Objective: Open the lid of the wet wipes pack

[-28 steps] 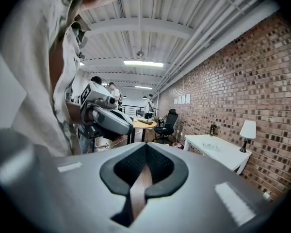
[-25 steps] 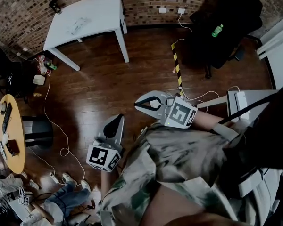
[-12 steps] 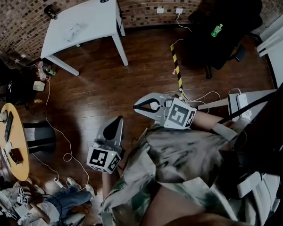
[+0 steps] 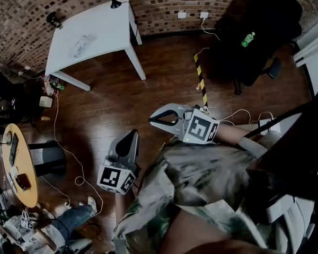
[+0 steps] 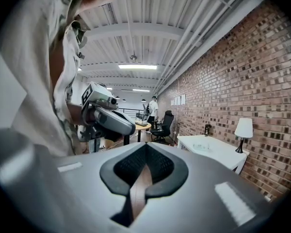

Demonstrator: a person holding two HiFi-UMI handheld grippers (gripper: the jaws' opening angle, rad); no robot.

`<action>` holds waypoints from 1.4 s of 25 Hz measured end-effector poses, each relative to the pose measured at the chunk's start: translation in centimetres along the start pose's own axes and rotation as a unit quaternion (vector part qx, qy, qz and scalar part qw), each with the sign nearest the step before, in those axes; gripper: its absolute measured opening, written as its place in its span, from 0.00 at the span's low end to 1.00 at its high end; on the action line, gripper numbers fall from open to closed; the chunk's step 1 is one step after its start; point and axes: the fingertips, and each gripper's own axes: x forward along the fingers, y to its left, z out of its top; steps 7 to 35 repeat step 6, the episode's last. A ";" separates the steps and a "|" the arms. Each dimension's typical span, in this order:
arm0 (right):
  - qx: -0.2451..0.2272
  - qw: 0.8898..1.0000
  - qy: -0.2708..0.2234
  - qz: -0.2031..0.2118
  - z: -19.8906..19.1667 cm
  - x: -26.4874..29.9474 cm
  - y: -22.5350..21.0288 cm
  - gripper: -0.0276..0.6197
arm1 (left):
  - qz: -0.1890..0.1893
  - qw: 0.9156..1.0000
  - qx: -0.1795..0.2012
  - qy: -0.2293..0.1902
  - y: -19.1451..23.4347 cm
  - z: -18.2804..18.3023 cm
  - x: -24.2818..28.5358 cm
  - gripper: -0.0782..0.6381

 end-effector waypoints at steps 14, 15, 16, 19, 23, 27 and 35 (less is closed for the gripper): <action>-0.004 1.000 -0.007 0.006 -1.1 -1.0 -6.0 0.05 | 0.003 1.000 -0.007 0.006 1.7 2.0 5.4 0.11; -0.004 1.000 -0.007 0.006 -1.1 -1.0 -6.0 0.05 | 0.003 1.000 -0.007 0.006 1.7 2.0 5.4 0.11; -0.004 1.000 -0.007 0.006 -1.1 -1.0 -6.0 0.05 | 0.003 1.000 -0.007 0.006 1.7 2.0 5.4 0.11; -0.004 1.000 -0.007 0.006 -1.1 -1.0 -6.0 0.05 | 0.003 1.000 -0.007 0.006 1.7 2.0 5.4 0.11; -0.004 1.000 -0.007 0.006 -1.1 -1.0 -6.0 0.05 | 0.003 1.000 -0.007 0.006 1.7 2.0 5.4 0.11; -0.004 1.000 -0.007 0.006 -1.1 -1.0 -6.0 0.05 | 0.003 1.000 -0.007 0.006 1.7 2.0 5.4 0.11; -0.004 1.000 -0.007 0.006 -1.1 -1.0 -6.0 0.05 | 0.003 1.000 -0.007 0.006 1.7 2.0 5.4 0.11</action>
